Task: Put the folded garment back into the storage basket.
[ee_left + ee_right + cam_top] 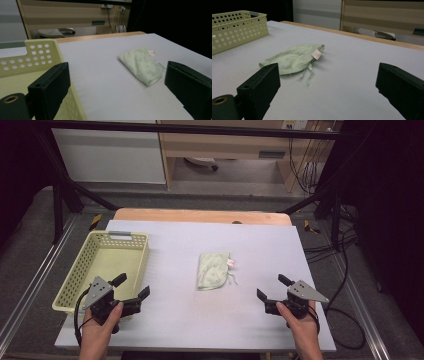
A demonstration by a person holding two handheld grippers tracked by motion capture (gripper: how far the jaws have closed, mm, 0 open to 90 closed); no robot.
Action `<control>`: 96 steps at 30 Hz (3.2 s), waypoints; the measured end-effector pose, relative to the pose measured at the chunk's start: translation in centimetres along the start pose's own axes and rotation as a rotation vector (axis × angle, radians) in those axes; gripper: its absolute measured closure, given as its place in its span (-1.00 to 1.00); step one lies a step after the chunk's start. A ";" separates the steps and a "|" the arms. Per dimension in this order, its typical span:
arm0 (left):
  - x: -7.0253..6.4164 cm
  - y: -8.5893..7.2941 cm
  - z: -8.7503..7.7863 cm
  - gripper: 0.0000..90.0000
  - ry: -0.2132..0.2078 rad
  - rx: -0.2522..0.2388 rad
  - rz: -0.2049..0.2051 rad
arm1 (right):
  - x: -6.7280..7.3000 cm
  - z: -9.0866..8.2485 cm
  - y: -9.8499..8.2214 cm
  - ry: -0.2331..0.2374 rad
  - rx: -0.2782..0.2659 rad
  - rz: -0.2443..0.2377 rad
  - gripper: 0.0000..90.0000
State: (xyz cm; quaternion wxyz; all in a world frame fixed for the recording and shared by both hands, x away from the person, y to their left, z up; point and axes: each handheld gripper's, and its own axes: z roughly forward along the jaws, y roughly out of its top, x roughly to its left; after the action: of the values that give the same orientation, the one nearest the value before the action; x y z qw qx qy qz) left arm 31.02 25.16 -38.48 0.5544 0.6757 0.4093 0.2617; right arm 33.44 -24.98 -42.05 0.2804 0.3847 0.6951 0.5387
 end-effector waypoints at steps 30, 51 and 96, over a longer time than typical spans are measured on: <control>-5.6 -2.2 11.7 -0.43 -0.186 0.357 0.121 | 1.6 0.0 0.0 0.013 0.067 0.000 -0.83; -8.1 -3.9 17.8 0.28 -0.173 0.459 0.237 | 1.6 0.4 0.0 0.027 0.095 0.007 -0.85; -6.6 -3.8 4.2 -0.05 -0.153 0.330 0.054 | 15.1 8.7 -1.7 0.323 0.401 -0.234 -0.20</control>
State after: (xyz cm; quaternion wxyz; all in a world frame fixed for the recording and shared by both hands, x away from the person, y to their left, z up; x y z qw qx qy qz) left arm 29.90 17.53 -42.49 0.4582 0.7863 0.3849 0.1536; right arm 31.76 -7.87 -45.61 0.1445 0.2587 0.8631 0.4089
